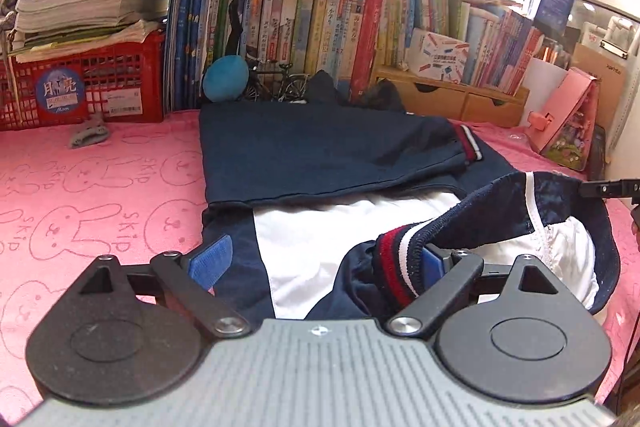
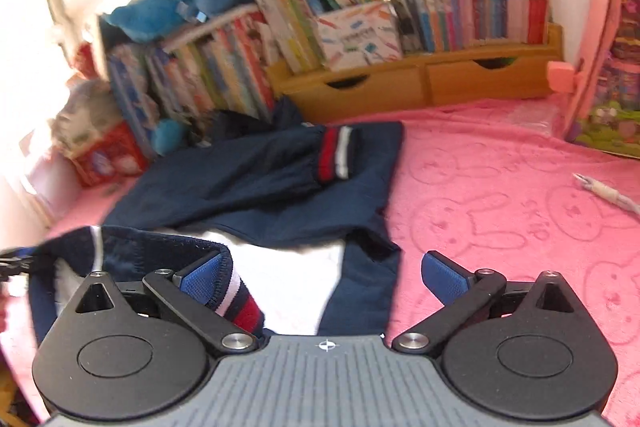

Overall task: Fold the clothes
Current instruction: 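Move both tools to the red-and-white striped ribbed hem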

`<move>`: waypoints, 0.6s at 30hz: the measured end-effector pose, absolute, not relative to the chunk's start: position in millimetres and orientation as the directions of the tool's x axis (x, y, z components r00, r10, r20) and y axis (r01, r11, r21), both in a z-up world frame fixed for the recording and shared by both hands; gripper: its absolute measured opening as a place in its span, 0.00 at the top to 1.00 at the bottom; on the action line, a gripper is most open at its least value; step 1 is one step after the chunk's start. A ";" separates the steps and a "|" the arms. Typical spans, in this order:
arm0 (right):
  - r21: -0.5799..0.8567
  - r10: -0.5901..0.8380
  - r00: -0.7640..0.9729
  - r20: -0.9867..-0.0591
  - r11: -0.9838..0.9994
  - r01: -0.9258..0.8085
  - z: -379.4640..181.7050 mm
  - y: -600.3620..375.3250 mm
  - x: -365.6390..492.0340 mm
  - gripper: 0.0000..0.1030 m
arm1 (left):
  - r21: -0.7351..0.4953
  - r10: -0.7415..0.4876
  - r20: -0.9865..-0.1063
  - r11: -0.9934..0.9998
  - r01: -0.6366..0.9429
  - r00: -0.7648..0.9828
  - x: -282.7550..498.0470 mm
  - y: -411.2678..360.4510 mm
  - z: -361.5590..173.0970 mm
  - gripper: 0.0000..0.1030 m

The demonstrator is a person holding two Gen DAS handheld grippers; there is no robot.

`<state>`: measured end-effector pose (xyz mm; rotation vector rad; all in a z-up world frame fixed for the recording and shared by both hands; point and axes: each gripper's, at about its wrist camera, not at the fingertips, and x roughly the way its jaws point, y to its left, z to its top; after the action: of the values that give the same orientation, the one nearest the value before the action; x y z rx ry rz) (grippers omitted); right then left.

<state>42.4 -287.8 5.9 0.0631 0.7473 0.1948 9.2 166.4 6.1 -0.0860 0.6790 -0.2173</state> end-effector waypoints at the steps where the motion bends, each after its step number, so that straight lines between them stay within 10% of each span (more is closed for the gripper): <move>1: 0.032 0.148 0.729 -0.668 0.985 -0.170 2.0 -273.8 41.6 0.01 | -0.146 -0.209 -0.639 0.978 0.151 0.740 15.3 162.2 1.7 0.09; 5: -0.105 0.138 0.777 -0.615 0.962 -0.254 3.6 -243.7 31.3 0.01 | -0.228 -0.331 -0.584 0.943 0.241 0.742 10.9 161.7 2.6 0.12; 11: 0.523 0.637 0.620 -0.458 0.757 -0.391 33.8 -302.6 29.6 0.00 | -0.474 -0.546 -0.421 0.813 0.337 0.724 -6.8 190.2 29.5 0.08; 18: -0.138 0.426 0.646 -0.634 0.759 -0.636 12.3 -245.0 -22.8 0.00 | -0.129 -0.476 -0.587 0.853 0.505 0.655 -27.4 144.3 4.5 0.07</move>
<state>-22.8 -245.0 12.3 -0.3678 0.6165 0.6201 -27.4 144.3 4.5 0.0469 0.6516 -0.5568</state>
